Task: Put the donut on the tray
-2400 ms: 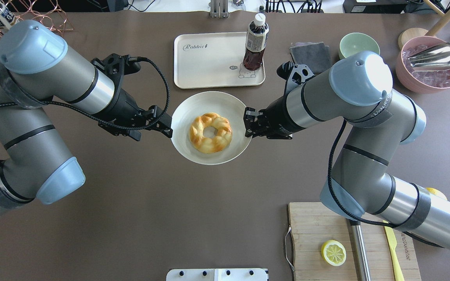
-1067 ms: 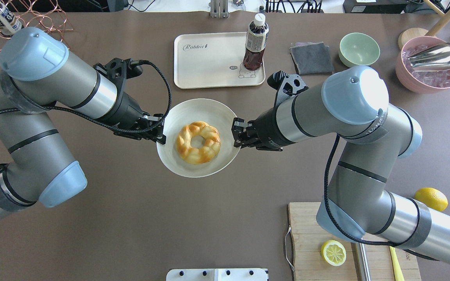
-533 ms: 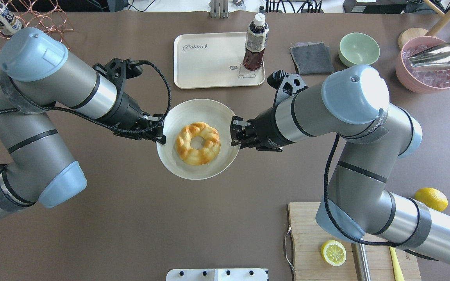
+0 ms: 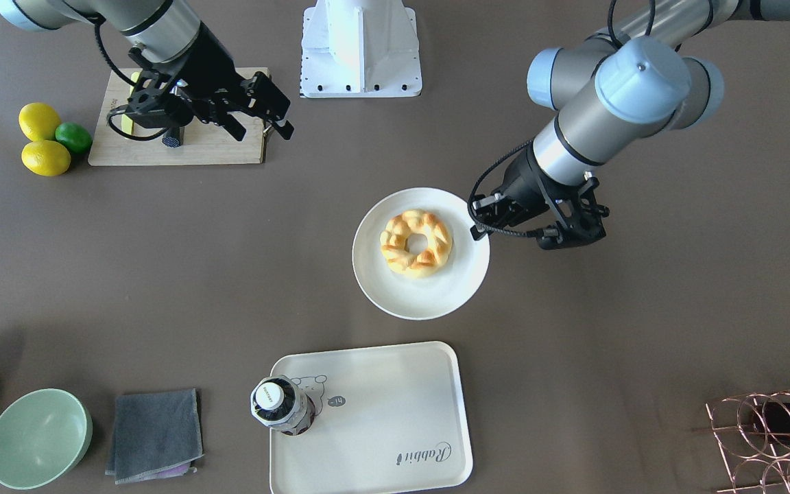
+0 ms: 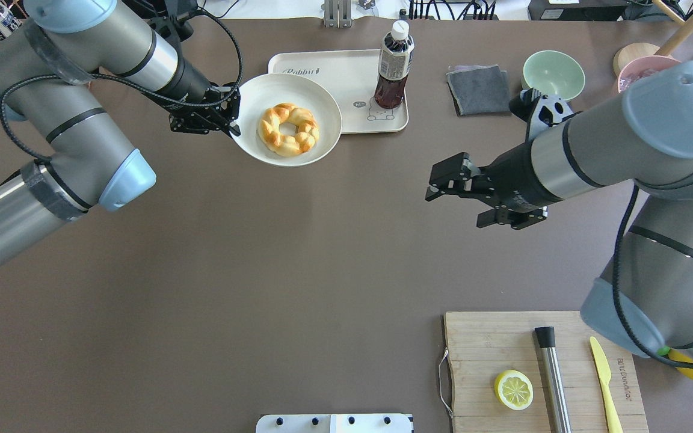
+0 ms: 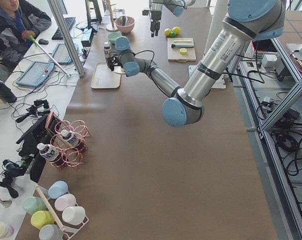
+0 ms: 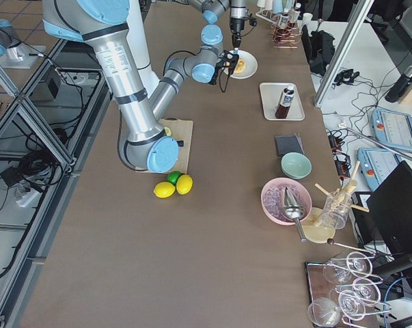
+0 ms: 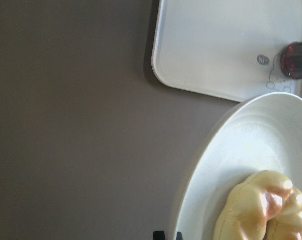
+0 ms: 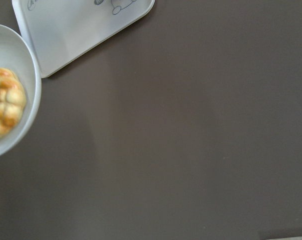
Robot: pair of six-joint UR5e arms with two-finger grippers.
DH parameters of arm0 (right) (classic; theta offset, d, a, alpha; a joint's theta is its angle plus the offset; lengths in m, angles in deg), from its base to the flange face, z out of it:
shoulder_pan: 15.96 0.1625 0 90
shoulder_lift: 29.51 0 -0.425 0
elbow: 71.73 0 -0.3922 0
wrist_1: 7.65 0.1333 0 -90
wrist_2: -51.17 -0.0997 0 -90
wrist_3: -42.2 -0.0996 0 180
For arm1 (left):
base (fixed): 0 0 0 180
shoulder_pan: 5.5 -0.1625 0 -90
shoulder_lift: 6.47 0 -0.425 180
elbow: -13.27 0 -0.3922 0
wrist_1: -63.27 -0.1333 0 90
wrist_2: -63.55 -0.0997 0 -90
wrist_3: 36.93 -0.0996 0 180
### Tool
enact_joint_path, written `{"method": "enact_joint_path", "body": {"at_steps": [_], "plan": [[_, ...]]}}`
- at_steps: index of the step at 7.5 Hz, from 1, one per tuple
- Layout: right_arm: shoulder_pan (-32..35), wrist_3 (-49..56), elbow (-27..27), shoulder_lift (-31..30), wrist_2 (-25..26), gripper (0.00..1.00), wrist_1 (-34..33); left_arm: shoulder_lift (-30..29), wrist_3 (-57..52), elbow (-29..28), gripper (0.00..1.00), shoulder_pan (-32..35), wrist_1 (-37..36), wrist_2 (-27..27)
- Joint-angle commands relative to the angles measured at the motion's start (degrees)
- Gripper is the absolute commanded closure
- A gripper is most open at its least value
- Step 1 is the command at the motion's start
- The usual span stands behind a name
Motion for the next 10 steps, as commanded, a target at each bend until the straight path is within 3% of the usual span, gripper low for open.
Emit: {"method": "enact_joint_path", "body": {"at_steps": [1, 3, 5, 7, 10], "plan": [[7.6, 14.9, 2.3, -11.0, -5.3, 0.0, 0.3, -7.3, 8.2, -19.5, 1.0, 2.0, 13.1, -3.2], [14.0, 30.8, 2.6, -20.0, -10.2, 0.0, 0.5, -11.5, 17.5, -27.6, 1.0, 0.0, 21.1, -9.6], [22.1, 44.8, 2.2, -26.9, -16.0, 0.0, 0.4, -14.5, 20.2, -33.2, 1.0, -1.6, 24.6, -13.5], [25.9, 50.1, 1.9, -30.2, -16.4, 0.0, 0.3, -16.7, 23.5, -38.4, 1.0, -3.2, 29.1, -16.4], [27.6, 50.7, 0.9, -31.0, -16.3, 0.0, 0.4, -16.8, 25.2, -40.7, 1.0, -5.4, 32.5, -19.0]]}}
